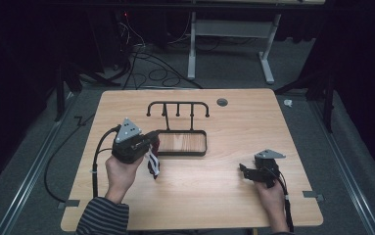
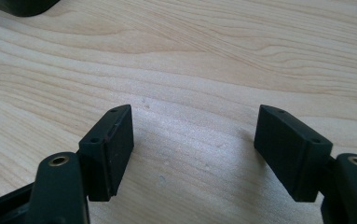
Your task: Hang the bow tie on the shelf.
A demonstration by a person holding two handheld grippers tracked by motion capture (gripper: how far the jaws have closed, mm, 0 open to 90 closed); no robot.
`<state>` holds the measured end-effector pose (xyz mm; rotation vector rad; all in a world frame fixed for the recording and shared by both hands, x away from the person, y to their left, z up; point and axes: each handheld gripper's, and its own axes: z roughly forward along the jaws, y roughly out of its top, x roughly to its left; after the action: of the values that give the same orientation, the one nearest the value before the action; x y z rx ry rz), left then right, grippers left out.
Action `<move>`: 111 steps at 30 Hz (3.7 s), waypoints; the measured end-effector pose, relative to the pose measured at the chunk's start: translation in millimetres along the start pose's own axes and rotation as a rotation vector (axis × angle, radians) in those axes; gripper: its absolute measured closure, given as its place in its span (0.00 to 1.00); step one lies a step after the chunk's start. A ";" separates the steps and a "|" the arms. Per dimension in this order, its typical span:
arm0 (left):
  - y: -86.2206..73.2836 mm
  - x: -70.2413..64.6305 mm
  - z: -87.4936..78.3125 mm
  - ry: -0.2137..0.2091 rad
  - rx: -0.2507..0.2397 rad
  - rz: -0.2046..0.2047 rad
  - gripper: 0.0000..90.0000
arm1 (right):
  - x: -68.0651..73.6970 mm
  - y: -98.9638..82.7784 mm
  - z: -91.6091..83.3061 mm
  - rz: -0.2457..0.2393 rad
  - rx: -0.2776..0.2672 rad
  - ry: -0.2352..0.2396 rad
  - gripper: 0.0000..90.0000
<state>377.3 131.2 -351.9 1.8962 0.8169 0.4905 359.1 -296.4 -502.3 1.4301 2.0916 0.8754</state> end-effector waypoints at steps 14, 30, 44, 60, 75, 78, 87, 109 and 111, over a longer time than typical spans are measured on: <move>16.3 2.2 16.0 -0.032 -0.010 -0.008 0.96 | 0.0 0.0 0.0 0.001 0.000 0.000 0.33; 32.9 5.5 30.9 -0.056 -0.025 -0.025 0.96 | 0.0 0.0 0.0 0.000 -0.001 0.001 0.33; 47.3 9.3 44.8 -0.056 -0.025 -0.028 0.96 | 0.0 0.0 -0.1 0.002 0.000 0.001 0.33; 58.4 11.4 60.5 -0.054 -0.017 -0.039 0.96 | 0.0 -0.1 -0.1 0.002 0.000 0.001 0.33; 67.2 16.0 77.5 -0.023 0.005 -0.050 0.96 | 0.0 -0.1 -0.2 0.003 0.000 0.001 0.33; 68.4 17.9 78.5 -0.011 0.004 -0.054 0.96 | 0.0 -0.1 -0.2 0.003 -0.001 0.002 0.33; 77.4 12.3 84.2 -0.028 -0.010 -0.049 0.96 | 0.0 -0.1 -0.2 0.003 0.000 0.002 0.33; 80.9 0.9 105.9 -0.057 0.023 -0.043 0.95 | 0.0 -0.2 -0.3 0.004 0.000 0.003 0.33; 80.3 -3.8 104.3 -0.065 0.020 -0.034 0.95 | 0.0 -0.2 -0.3 0.004 -0.001 0.003 0.33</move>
<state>467.9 39.2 -326.0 1.9039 0.8122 0.3989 358.7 -296.5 -502.2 1.4339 2.0914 0.8802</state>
